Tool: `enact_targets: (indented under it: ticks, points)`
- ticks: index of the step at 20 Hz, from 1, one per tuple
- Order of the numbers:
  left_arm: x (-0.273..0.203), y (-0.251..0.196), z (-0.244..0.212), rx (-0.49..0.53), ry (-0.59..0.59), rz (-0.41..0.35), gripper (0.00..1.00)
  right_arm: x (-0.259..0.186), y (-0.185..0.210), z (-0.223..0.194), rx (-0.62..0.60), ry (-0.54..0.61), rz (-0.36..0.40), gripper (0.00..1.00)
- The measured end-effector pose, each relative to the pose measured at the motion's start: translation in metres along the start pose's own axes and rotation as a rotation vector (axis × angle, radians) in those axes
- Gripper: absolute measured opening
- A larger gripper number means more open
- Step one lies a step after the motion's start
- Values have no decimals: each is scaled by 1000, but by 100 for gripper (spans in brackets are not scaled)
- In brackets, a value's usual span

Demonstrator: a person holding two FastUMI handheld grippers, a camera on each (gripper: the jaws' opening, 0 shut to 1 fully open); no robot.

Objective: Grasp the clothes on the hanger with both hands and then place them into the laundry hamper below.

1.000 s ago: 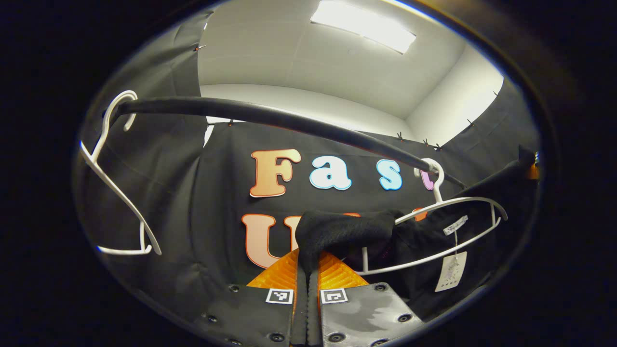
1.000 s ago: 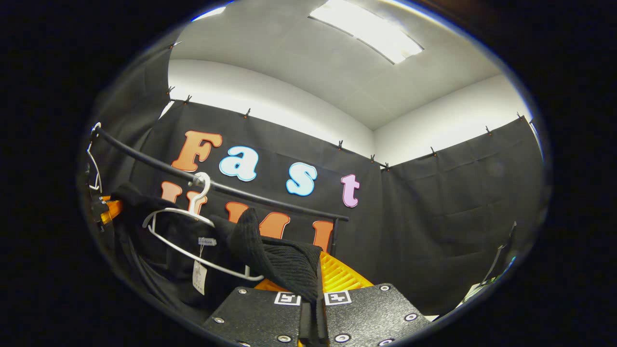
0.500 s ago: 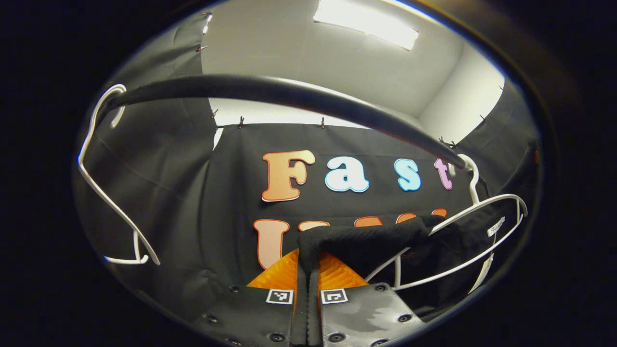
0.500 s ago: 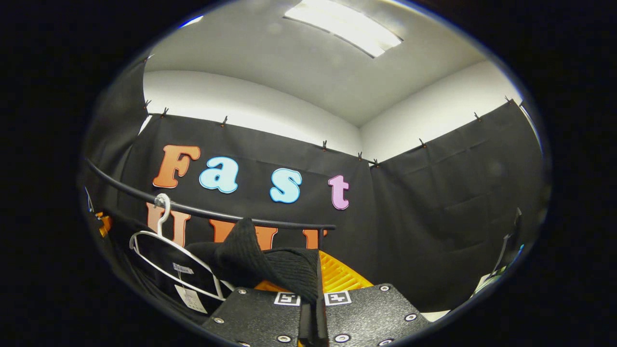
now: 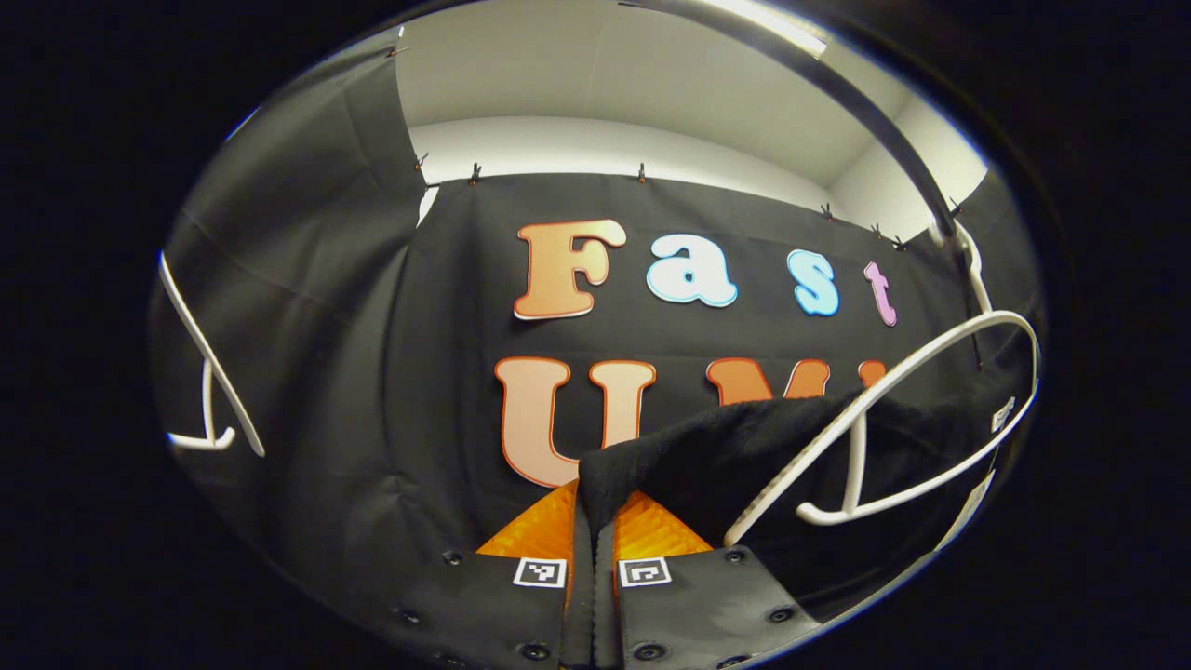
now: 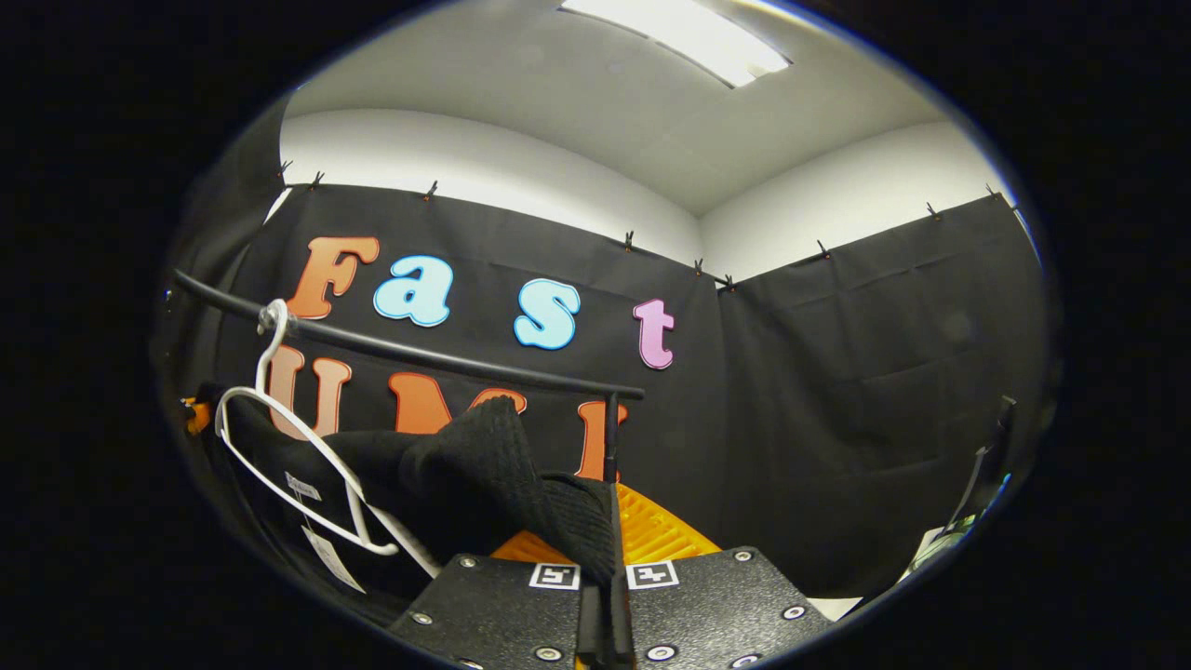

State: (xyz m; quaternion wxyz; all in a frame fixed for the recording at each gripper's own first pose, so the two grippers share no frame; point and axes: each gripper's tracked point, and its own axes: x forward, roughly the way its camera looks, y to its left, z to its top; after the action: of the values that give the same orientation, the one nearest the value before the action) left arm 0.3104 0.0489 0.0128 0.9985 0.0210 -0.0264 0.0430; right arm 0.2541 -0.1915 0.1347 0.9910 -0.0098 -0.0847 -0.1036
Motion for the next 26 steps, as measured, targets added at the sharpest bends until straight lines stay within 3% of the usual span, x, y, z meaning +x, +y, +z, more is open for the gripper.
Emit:
enact_targets:
  ticks: [3,4,6,8,9,11,13,14,16,18,19,20,26]
  points:
    - [0,2,-29,-14,50,4,7,-1,11,-17,-1,32,26,4]
    - [-4,5,-32,-8,53,9,7,-2,12,-23,-14,38,29,10]
    - [-13,8,-32,3,48,17,7,-9,16,-35,-45,56,31,4]
    - [-20,12,-35,17,45,27,7,-17,20,-46,-50,72,40,4]
    - [-24,15,-39,28,52,33,7,-21,21,-52,-46,83,45,10]
    - [-32,23,-46,36,71,39,7,-29,25,-65,-35,107,47,4]
    - [-40,26,-52,40,81,37,7,-39,27,-76,-24,118,47,10]
    - [-45,27,-54,44,83,32,7,-46,27,-81,-15,121,45,4]
    - [-57,29,-62,53,96,27,7,-54,25,-96,2,146,42,4]
    - [-71,32,-68,67,109,22,7,-66,28,-109,9,171,50,10]
    - [-80,35,-73,81,120,24,7,-73,31,-116,10,184,61,4]
    - [-88,36,-78,92,130,27,7,-80,37,-120,5,193,71,10]
    - [-141,33,-94,108,193,13,7,-124,77,-130,-23,214,161,10]
